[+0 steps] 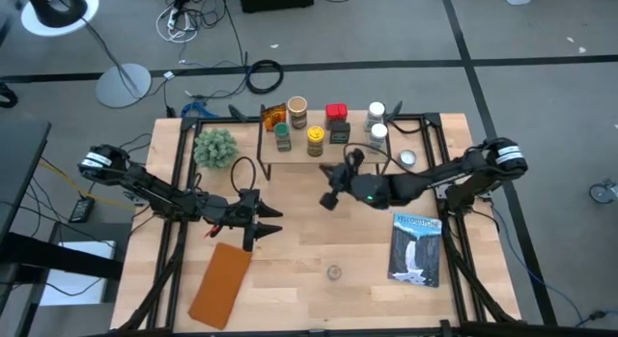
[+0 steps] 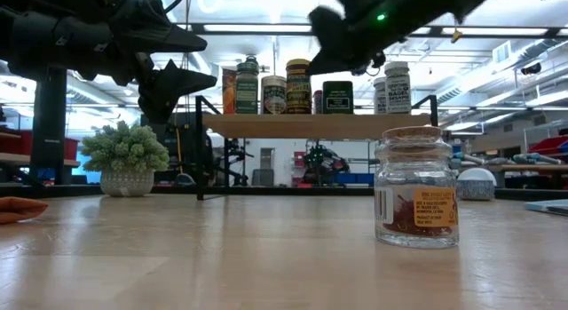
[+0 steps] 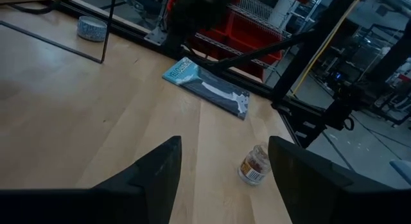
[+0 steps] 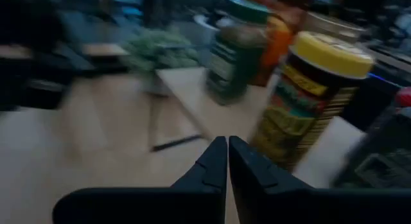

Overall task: Shelf spices
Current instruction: Put the yellow seasoning bottle on the shelf

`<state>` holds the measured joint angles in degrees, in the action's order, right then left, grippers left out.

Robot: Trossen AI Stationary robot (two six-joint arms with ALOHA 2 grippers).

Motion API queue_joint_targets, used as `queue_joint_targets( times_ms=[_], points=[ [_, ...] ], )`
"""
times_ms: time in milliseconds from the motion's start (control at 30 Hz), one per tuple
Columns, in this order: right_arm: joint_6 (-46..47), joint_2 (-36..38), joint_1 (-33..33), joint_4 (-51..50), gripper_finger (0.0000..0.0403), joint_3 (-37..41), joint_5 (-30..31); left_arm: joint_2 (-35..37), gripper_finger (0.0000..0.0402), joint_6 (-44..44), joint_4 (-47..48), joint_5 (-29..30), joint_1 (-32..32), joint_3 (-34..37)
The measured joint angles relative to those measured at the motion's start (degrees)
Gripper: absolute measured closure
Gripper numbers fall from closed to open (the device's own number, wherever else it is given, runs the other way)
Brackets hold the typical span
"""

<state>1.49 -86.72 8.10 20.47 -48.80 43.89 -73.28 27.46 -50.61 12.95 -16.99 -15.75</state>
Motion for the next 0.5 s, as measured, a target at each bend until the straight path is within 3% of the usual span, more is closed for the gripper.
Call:
queue_joint_targets(
  times_ms=[367, 500],
  points=[
    [3.43, -7.73, -6.17, -21.45, 0.04, -14.66, 1.75, 0.0, 0.0165, 0.04, 0.52, -0.02, 0.0, 0.0],
    [2.9, -8.91, -7.51, -23.28, 0.0401, -16.35, 1.4, 0.0, 0.0165, 0.04, 0.92, -0.06, 0.0, -0.02]
  ],
)
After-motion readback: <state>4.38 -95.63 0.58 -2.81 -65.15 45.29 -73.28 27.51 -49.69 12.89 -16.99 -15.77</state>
